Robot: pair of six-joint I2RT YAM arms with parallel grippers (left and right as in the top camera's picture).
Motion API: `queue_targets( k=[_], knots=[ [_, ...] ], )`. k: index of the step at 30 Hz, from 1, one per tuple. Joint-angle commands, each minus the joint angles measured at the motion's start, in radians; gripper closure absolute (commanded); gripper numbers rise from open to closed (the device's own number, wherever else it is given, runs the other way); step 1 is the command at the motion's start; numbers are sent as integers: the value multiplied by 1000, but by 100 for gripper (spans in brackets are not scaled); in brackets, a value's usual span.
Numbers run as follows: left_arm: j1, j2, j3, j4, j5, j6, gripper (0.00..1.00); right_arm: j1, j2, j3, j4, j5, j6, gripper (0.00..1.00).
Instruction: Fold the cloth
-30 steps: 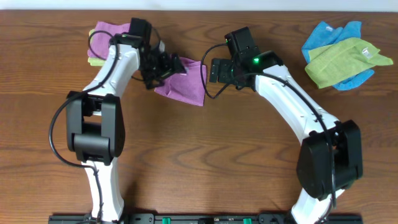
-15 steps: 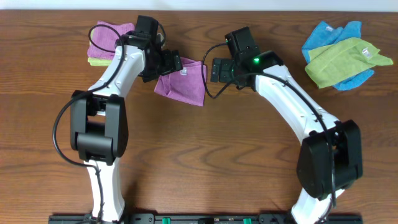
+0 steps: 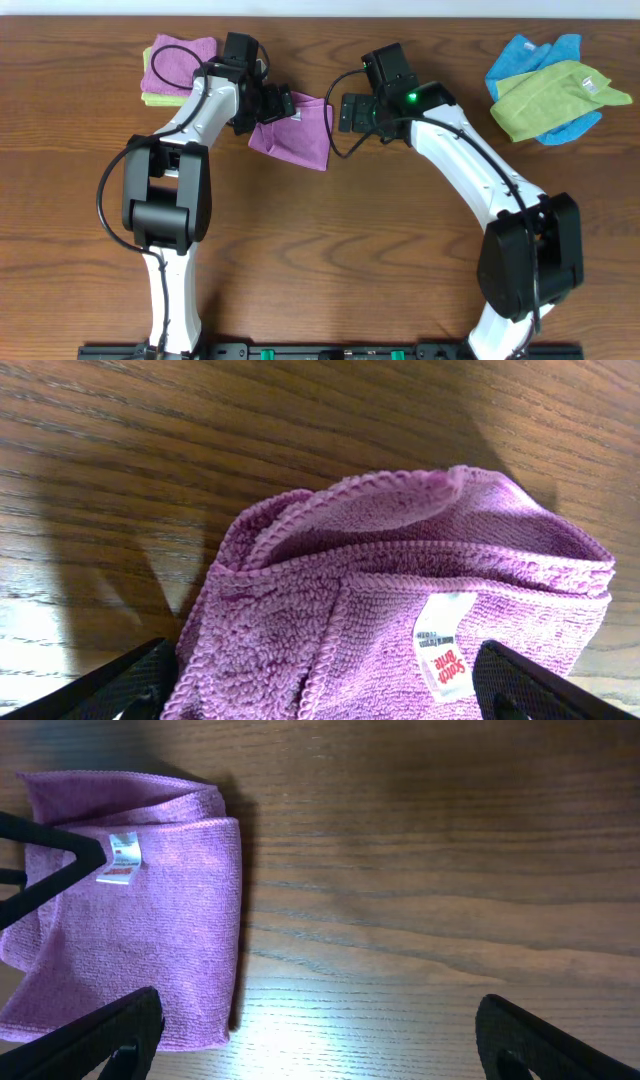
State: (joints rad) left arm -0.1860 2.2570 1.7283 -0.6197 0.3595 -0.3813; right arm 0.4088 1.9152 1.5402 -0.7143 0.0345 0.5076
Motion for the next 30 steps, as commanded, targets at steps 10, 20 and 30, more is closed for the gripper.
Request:
queue_targets(
  k=[10,20,30],
  knots=[
    [-35,11,5,-83,86,-14,6,20,0,-7,-23,-129,-113,1],
    [-116,9,5,-165,75,17,28,-60,0,-35,-76,-77,-24,1],
    [-127,10,5,-169,-13,46,22,-198,-2,-35,-82,-179,-55,1]
  ],
)
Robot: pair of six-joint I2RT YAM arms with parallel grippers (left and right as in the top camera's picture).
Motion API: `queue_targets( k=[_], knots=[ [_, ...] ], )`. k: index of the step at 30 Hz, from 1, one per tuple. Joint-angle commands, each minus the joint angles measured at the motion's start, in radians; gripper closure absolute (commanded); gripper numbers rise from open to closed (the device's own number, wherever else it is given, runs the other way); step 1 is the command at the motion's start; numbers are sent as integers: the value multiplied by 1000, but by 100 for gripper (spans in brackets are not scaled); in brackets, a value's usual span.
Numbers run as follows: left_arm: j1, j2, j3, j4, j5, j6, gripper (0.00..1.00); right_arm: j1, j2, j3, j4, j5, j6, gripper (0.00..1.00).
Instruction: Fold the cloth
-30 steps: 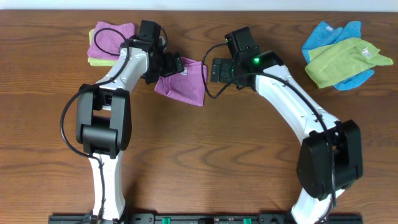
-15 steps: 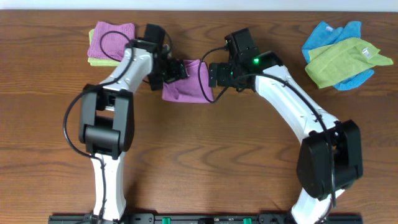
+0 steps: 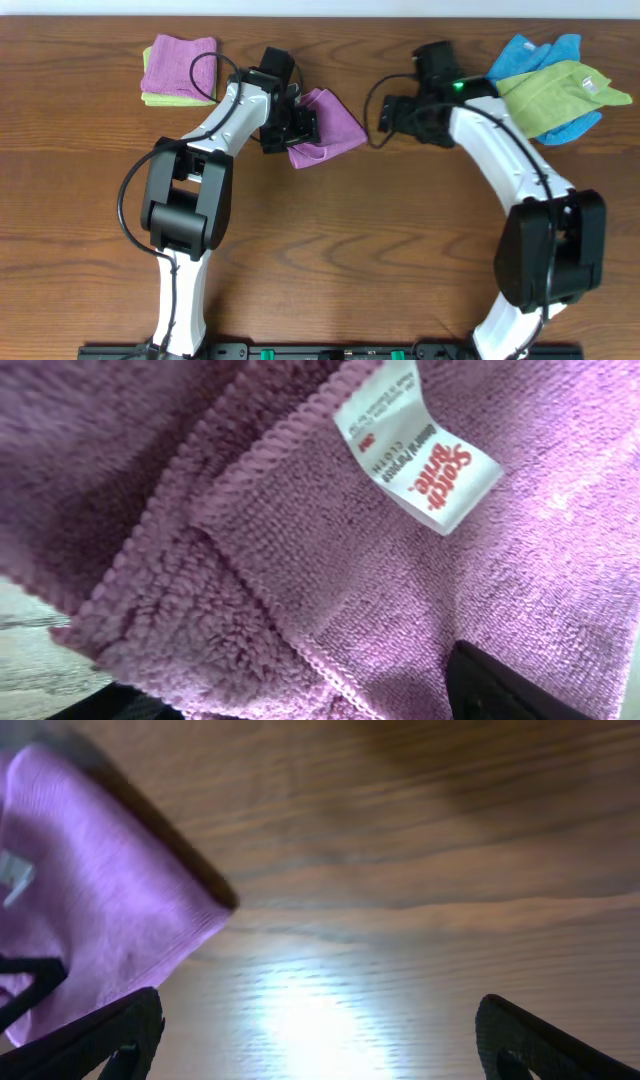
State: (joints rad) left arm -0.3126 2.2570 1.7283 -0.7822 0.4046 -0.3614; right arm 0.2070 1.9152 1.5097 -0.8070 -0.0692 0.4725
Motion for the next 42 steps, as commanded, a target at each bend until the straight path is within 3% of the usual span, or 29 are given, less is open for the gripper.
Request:
queue_targets(
  k=[1,4,9,18,22,28,33,38,42],
  knots=[
    [0,10,5,-8,-79,27,23,9,-2,-5,13,-101,-17,1],
    [8,10,5,-8,-134,71,13,44,-2,-5,12,-186,11,1],
    [53,9,5,-7,-185,104,9,134,-2,-5,6,-193,68,1],
    [206,9,16,-11,-236,103,9,201,-2,-12,18,-216,430,1],
    [249,6,46,-33,-216,97,6,209,-1,-49,92,-267,487,1],
    [258,5,66,-26,-96,103,3,249,0,-100,247,-278,437,1],
    [225,5,66,-19,-85,111,2,308,0,-100,388,-274,431,1],
    [179,5,67,35,-89,122,2,344,0,-100,421,-253,385,1],
    [169,5,68,56,-71,107,2,352,1,-100,417,-255,443,1]
  ],
)
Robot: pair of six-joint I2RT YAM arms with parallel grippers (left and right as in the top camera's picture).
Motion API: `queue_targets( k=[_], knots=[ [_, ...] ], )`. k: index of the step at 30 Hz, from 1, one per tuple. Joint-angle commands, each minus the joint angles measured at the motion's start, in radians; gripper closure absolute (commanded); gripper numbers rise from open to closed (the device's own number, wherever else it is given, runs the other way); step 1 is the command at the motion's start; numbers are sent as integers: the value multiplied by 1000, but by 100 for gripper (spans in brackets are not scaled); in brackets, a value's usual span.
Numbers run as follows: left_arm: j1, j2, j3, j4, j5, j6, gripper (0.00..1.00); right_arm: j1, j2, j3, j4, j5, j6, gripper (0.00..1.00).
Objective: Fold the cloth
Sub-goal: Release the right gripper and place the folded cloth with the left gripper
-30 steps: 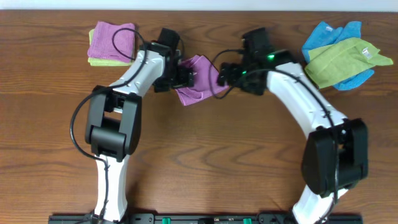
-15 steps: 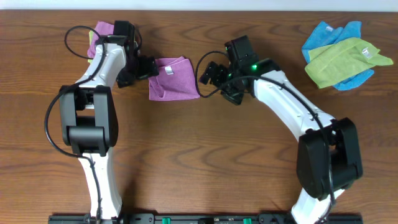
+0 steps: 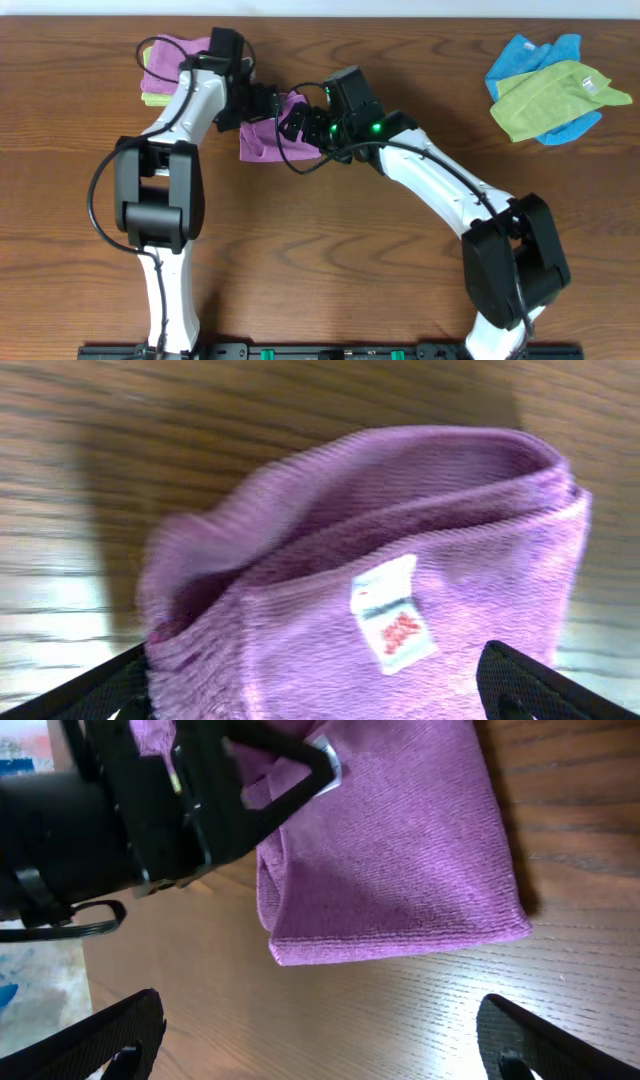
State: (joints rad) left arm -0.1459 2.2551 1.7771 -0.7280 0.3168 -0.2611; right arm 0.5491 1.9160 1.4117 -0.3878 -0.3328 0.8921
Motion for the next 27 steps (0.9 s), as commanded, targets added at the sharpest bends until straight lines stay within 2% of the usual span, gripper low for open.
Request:
queue_targets(
  k=[1,10,14,16,19,21,22,24,26,27],
  knots=[
    [1,8,19,5,17,8,2,9,0,-2,-13,15,36,1],
    [-29,10,19,22,50,71,2,-119,-19,-2,-127,92,-13,1],
    [-74,31,18,5,50,89,7,-188,-74,-2,-130,158,-61,1],
    [-98,47,18,-2,39,89,33,-208,-112,-2,-133,200,-85,1],
    [-125,60,18,-7,0,77,31,-223,-172,-2,-146,278,-129,1],
    [-138,61,18,-8,-40,70,44,-224,-207,-2,-163,340,-158,1],
    [-144,61,18,-6,-58,70,43,-224,-226,-2,-178,379,-172,1],
    [-151,62,18,-11,-94,71,30,-224,-256,-2,-204,440,-193,1],
    [-159,63,18,-21,-137,78,39,-224,-272,-2,-218,480,-202,1],
    [-162,63,18,-25,-146,86,39,-224,-277,-2,-225,496,-202,1]
  ],
)
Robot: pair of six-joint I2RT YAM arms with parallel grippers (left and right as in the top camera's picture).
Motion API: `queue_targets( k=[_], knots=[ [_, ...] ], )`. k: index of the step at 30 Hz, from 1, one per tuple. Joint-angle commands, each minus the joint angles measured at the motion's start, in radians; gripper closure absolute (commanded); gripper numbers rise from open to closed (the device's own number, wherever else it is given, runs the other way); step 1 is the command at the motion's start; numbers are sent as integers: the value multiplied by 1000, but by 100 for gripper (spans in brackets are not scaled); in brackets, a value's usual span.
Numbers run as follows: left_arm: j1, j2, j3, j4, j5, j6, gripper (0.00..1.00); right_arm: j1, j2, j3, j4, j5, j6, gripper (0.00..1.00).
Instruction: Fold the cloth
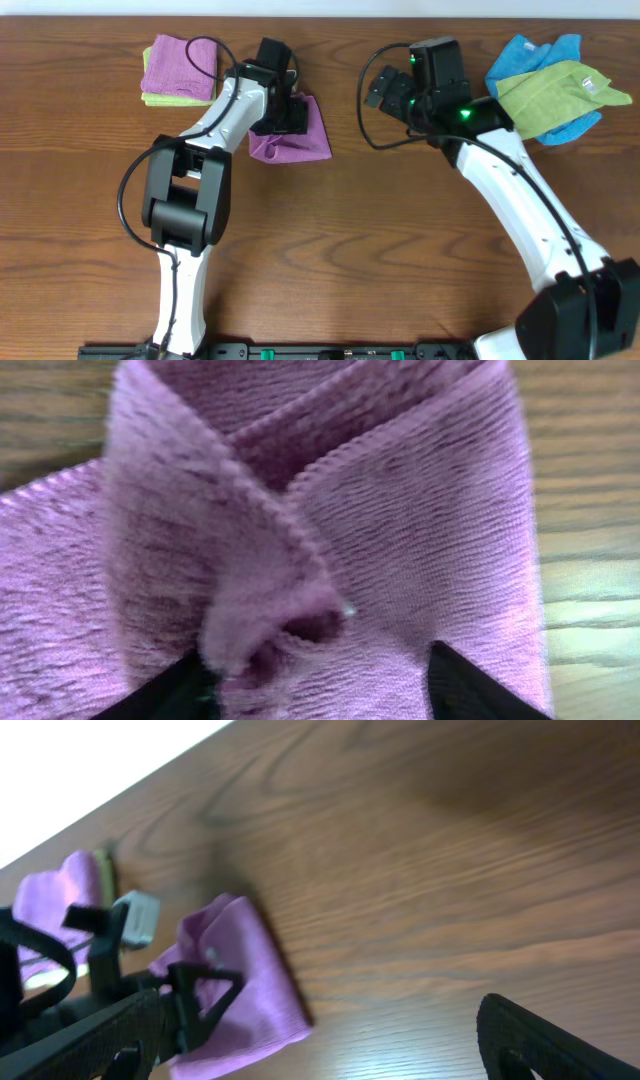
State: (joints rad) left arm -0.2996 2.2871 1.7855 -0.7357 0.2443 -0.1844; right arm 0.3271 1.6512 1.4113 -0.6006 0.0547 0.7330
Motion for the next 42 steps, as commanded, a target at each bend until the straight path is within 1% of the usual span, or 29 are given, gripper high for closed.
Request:
queue_targets(
  k=[1,2,4,5,12,20,22,23,24,25,28,30,36,38,42],
  knots=[
    [-12,31,10,-20,-71,21,39,-3,-16,-2,-18,122,-43,1],
    [-17,31,10,-20,-68,28,39,-5,-18,-2,-25,132,-43,1],
    [-30,33,10,-16,-58,27,43,-10,-19,-2,-33,133,-43,1],
    [-39,35,10,-15,-44,27,44,-13,-19,-2,-36,133,-43,1],
    [-140,48,10,-20,-13,19,44,-50,-19,-2,-46,133,-58,1],
    [-264,48,10,-37,-16,-41,44,-114,-19,-2,-90,132,-70,1],
    [-286,48,10,-42,-18,-56,40,-131,-19,-2,-109,122,-76,1],
    [-294,48,10,-41,-29,-66,33,-139,-19,-2,-117,109,-84,1],
    [-300,47,13,-42,-53,-71,12,-148,-19,-2,-126,92,-89,1],
    [-302,46,22,-49,-98,-82,5,-155,-19,-2,-133,74,-95,1],
    [-286,42,80,-95,-195,-85,5,-171,-19,-2,-133,21,-108,1],
    [-266,40,135,-132,-231,-85,5,-175,-19,-2,-134,15,-110,1],
    [-183,40,293,-232,-241,-77,5,-174,-19,-2,-134,-19,-110,1],
    [-157,40,321,-268,-263,-76,5,-174,-19,-2,-133,-29,-110,1],
    [-115,40,333,-364,-356,-74,5,-172,-19,-2,-134,-75,-106,1]
  ],
)
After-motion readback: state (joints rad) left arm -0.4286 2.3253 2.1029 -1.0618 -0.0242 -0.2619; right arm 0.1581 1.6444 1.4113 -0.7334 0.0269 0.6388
